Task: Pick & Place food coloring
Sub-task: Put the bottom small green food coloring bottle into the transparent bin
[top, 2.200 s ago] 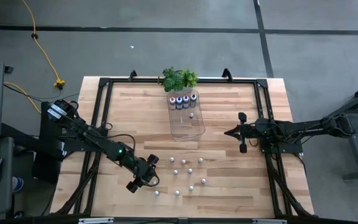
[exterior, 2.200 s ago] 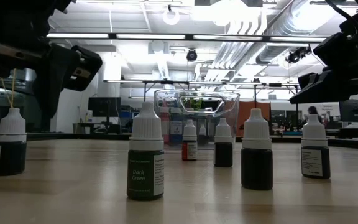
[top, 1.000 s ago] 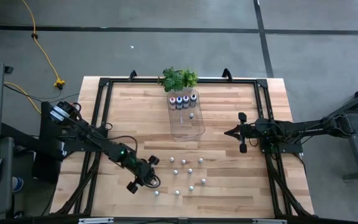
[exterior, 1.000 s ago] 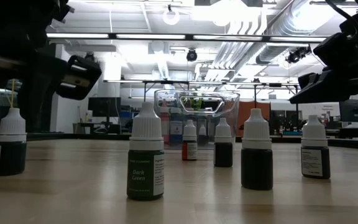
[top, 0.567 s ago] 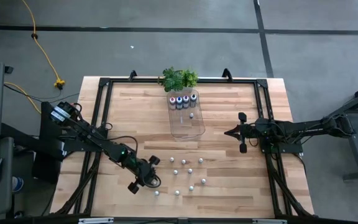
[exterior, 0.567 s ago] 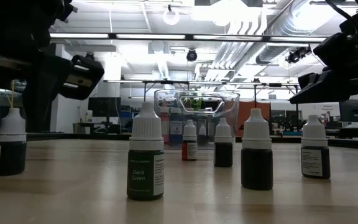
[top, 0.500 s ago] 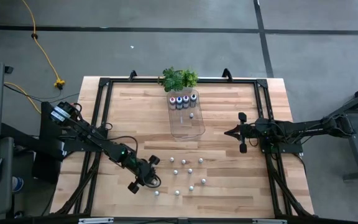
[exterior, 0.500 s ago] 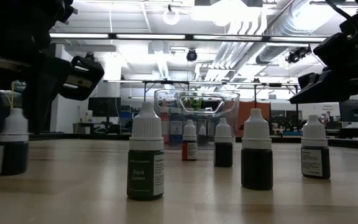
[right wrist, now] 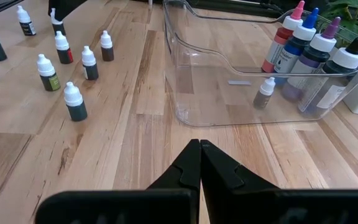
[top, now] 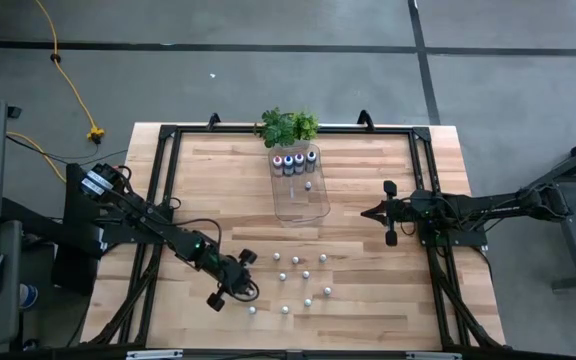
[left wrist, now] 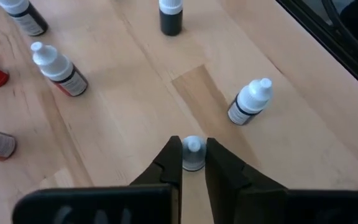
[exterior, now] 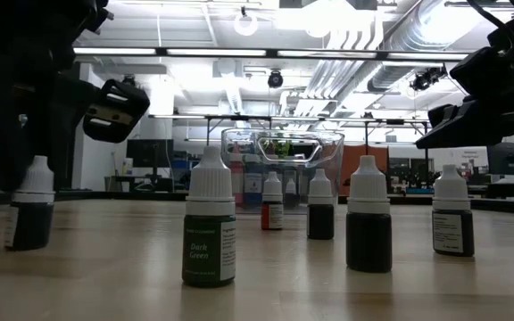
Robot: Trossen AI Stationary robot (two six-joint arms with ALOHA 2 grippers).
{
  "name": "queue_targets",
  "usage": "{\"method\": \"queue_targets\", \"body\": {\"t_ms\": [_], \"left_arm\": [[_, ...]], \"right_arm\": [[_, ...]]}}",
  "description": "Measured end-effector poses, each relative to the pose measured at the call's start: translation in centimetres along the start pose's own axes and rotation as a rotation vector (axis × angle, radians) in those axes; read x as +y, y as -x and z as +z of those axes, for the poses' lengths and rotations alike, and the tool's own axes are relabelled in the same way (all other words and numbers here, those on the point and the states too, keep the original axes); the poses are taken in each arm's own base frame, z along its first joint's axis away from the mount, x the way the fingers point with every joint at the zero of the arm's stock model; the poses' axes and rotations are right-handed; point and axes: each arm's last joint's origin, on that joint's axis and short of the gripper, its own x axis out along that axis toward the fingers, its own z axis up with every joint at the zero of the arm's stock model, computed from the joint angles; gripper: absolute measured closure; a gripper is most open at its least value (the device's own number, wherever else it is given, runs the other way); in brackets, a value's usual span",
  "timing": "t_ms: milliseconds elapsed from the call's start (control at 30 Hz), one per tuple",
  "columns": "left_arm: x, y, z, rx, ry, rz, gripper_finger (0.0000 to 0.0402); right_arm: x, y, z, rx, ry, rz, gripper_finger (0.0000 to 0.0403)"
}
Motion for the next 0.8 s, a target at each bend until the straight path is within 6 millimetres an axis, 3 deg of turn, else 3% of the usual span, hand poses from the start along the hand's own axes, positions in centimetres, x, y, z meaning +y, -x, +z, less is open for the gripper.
{"method": "queue_targets", "body": {"t_ms": [367,800], "left_arm": [[0.9,1.2,1.9,-0.092,0.162,0.072,0.0374],[3.2,6.9,6.2,-0.159,0.246,0.254,0.0375]], "right_arm": [[0.0,0.0,0.0,0.000,0.000,0.000,0.0402],[0.0,0.0,0.0,-0.001,0.000,0.000,0.0402]]}}
